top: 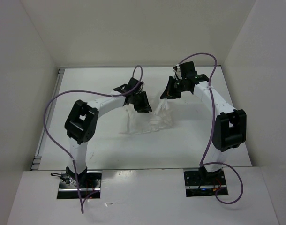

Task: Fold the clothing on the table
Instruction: Fold the skirt

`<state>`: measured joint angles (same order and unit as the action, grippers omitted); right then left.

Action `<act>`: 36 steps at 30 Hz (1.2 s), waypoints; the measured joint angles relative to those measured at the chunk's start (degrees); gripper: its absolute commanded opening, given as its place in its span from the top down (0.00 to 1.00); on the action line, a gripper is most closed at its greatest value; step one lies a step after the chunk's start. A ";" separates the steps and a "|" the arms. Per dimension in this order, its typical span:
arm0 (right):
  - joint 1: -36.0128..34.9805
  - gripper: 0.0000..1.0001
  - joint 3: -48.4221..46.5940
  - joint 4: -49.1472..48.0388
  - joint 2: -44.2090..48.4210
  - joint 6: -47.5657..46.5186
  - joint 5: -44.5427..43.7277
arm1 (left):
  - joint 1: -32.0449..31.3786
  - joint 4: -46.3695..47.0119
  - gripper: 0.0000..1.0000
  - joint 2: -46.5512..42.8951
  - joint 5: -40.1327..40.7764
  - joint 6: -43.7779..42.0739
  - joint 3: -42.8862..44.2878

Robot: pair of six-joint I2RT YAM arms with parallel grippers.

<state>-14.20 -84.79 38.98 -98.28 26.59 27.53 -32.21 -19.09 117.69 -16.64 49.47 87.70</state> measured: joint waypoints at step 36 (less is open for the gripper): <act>-7.10 1.00 -3.72 1.14 -4.70 -1.55 -1.77 | 10.58 -0.90 0.85 -10.58 8.46 -2.78 -21.33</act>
<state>-21.30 -88.51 40.12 -102.98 25.04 25.76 -21.63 -19.99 107.11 -8.19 46.70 66.37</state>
